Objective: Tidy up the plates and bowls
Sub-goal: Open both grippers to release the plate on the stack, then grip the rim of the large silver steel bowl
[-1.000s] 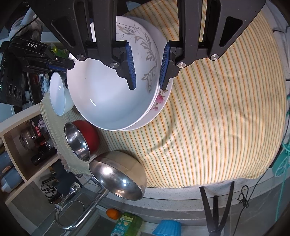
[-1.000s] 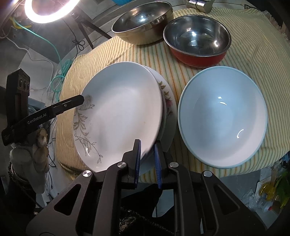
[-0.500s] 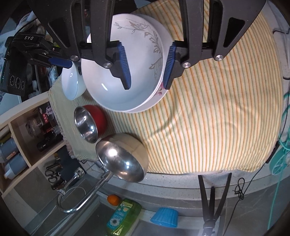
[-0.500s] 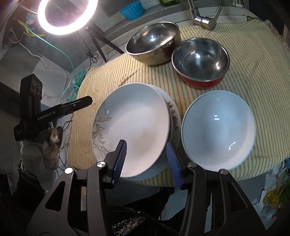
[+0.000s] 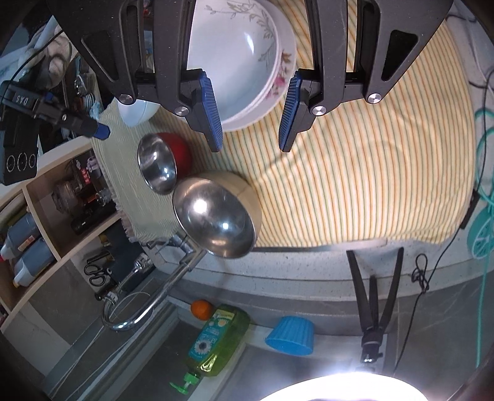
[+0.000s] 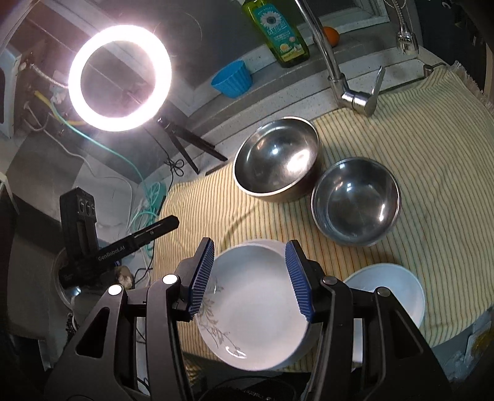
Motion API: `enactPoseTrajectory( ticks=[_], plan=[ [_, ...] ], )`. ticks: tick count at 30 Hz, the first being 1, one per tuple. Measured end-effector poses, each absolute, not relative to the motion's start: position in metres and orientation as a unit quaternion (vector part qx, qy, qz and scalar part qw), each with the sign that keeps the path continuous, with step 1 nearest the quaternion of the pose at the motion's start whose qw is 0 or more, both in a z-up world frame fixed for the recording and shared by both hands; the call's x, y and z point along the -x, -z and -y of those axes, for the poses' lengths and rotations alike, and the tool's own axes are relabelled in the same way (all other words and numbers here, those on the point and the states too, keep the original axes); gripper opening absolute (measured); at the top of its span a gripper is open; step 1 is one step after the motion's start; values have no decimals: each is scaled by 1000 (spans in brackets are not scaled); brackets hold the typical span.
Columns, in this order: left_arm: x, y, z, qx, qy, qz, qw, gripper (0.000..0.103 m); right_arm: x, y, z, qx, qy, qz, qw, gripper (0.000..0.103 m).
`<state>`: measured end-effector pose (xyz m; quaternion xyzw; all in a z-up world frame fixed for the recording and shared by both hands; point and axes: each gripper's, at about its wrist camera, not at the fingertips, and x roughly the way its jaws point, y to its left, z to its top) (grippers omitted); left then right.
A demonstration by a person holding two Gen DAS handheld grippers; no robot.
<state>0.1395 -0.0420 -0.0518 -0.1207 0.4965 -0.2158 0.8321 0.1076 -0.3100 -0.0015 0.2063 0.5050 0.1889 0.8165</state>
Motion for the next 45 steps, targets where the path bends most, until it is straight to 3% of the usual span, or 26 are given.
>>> enactPoseTrajectory(
  ticks=[16,26,45],
  plan=[
    [-216,73,51,173,240,-519,802,36,-220,36,312,-207,-112,-528,816,50],
    [-244,90,63,192,247,-537,783,36,-248,69,323,-215,-71,-553,802,50],
    [-261,118,85,182,252,-563,766,33,-267,99,319,-190,-51,-581,790,18]
  ],
)
